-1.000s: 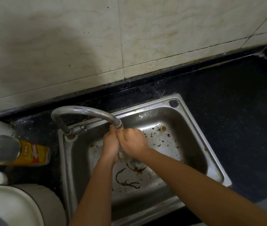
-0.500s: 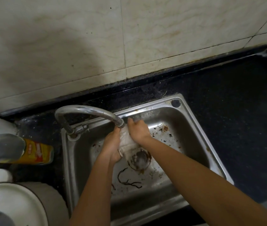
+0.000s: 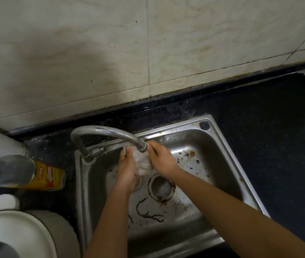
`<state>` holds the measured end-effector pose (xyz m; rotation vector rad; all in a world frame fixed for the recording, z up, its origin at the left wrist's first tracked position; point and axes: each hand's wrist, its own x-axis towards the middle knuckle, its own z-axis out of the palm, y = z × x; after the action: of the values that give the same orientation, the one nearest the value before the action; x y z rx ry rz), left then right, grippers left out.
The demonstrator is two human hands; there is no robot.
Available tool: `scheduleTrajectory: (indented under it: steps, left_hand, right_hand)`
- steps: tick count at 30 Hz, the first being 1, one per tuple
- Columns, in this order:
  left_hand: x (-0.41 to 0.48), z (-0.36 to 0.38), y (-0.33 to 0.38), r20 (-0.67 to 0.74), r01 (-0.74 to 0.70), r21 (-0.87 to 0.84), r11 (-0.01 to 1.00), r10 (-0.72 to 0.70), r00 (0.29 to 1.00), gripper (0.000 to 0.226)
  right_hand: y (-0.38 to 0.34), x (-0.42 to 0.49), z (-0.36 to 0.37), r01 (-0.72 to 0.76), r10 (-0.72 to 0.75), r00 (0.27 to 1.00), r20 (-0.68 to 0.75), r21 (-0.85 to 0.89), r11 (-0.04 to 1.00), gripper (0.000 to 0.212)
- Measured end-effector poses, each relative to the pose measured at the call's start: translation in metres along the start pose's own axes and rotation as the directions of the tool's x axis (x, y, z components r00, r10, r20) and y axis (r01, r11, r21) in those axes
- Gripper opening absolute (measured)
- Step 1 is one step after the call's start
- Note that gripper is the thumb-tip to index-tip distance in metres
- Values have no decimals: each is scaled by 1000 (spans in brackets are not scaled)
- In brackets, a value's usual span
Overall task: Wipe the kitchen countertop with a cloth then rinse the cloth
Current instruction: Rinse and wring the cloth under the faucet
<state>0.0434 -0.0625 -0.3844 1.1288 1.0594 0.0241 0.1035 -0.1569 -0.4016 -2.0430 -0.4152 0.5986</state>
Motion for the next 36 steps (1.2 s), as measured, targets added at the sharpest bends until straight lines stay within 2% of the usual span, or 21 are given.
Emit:
scheduleTrajectory:
  steps: [3, 6, 11, 13, 18, 22, 25, 27, 30, 32, 34, 36]
  left_hand:
    - [-2, 8, 4, -28, 19, -45, 999, -20, 999, 54]
    - [-1, 11, 3, -64, 33, -25, 999, -34, 997, 60]
    - [3, 13, -2, -28, 57, 23, 998, -57, 998, 37]
    - [2, 14, -3, -8, 131, -23, 991, -131, 991, 35]
    - [0, 18, -5, 34, 134, -50, 990, -132, 991, 26]
    - [0, 15, -5, 23, 86, 26, 996, -87, 996, 30]
    - [-6, 9, -6, 88, 38, 6, 999, -39, 995, 34]
    - [-8, 1, -8, 104, 9, -48, 999, -4, 995, 29]
    - [-6, -10, -15, 109, -8, -107, 994, 19, 994, 37]
    - [-7, -12, -16, 130, 36, -154, 987, -16, 991, 36]
    - [-8, -12, -15, 168, 96, -234, 967, -57, 984, 32]
    - [-9, -10, -13, 183, 154, -369, 917, -90, 979, 33]
  right_hand:
    - [-5, -11, 8, 93, -92, 995, 27, -62, 994, 23]
    - [-9, -16, 13, 92, -91, 996, 20, -105, 990, 30]
    - [-11, -22, 11, 119, -121, 992, -17, -111, 987, 34]
    - [-10, -20, 10, 130, -134, 991, -14, -168, 977, 35]
    - [-8, -11, 7, 37, -51, 998, -47, -248, 968, 43]
    - [-9, 0, 8, -191, 182, 981, -73, -150, 970, 42]
    - [-14, 6, 5, -291, 287, 956, -54, -107, 951, 39]
    - [-14, 7, -1, -273, 272, 962, -35, -21, 962, 39]
    - [-11, 4, -13, -191, 180, 981, 68, 243, 951, 37]
    - [-9, -1, -19, -251, 192, 964, 186, 377, 892, 32]
    - [-2, -6, -22, -331, 213, 930, 301, 428, 841, 23]
    - [5, -10, -21, -365, 248, 918, 310, 415, 833, 33]
